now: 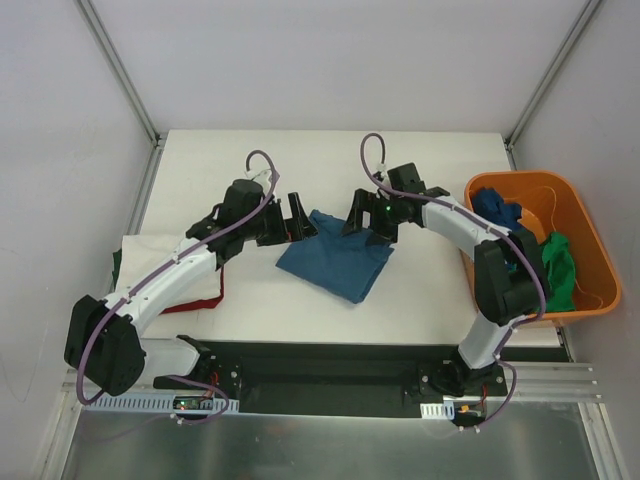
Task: Fold and stack the t-shirts
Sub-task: Smooth out wrinkles on the folded tshirt
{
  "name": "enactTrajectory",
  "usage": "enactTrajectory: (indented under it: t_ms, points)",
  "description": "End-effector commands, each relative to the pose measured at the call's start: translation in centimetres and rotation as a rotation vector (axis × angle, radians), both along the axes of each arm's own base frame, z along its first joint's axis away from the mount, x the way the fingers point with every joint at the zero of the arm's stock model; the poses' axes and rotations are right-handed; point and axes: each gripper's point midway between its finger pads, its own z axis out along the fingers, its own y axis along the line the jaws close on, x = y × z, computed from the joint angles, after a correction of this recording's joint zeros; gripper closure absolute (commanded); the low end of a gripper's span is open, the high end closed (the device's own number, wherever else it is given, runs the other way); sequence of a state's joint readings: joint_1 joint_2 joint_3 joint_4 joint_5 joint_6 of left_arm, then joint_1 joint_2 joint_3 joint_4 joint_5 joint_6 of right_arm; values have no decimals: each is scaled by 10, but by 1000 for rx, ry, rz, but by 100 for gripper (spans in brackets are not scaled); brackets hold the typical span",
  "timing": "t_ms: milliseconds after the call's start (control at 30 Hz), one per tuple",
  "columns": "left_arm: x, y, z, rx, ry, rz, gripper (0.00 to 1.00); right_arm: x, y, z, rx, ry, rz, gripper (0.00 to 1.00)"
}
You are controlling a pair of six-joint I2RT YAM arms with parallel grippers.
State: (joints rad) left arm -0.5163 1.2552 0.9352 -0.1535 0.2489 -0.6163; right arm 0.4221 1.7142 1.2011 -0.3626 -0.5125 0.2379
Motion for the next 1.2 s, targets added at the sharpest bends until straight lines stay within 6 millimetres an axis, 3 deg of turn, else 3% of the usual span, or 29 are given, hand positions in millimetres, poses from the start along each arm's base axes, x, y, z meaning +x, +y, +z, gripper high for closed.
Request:
enactTrajectory:
  t_ms: [0,67,167,333,467,500,567,633,667,700,800,867,933,1167]
  points:
    - [7,2,0,22,-38,5,1,37,-14,-8,-53,-35,-73,3]
    - [8,0,-1,22,-31,-2,1,40,-16,-18,-63,-7,-77,3]
    - [9,-6,-5,17,-9,-21,1,43,-19,-18,-67,-2,-80,3]
    - [17,-14,1,2,-8,-36,1,30,-15,25,6,-83,-39,3]
    - [33,-25,0,1,4,-45,1,-7,-7,55,140,-146,43,3]
    - [41,-30,8,-7,-11,-49,1,-12,-2,65,189,-189,71,3]
    - [50,-39,-3,-1,21,-68,1,-42,1,63,247,-174,126,3]
    - [60,-50,4,-24,19,-94,1,-65,5,59,271,-179,173,3]
    - [64,-56,-10,-20,58,-107,0,-74,8,58,282,-178,194,3]
    - [66,-66,-4,-53,64,-144,1,-84,13,58,290,-180,229,3]
    - [73,-83,-17,-87,129,-187,1,-106,19,56,304,-199,288,3]
    - [80,-89,-34,-77,167,-183,1,-113,20,53,307,-208,306,4]
    - [91,-94,-34,-80,161,-181,1,-116,23,52,312,-223,324,3]
    - [119,-107,-69,-57,208,-155,1,-111,30,18,286,-113,305,4]
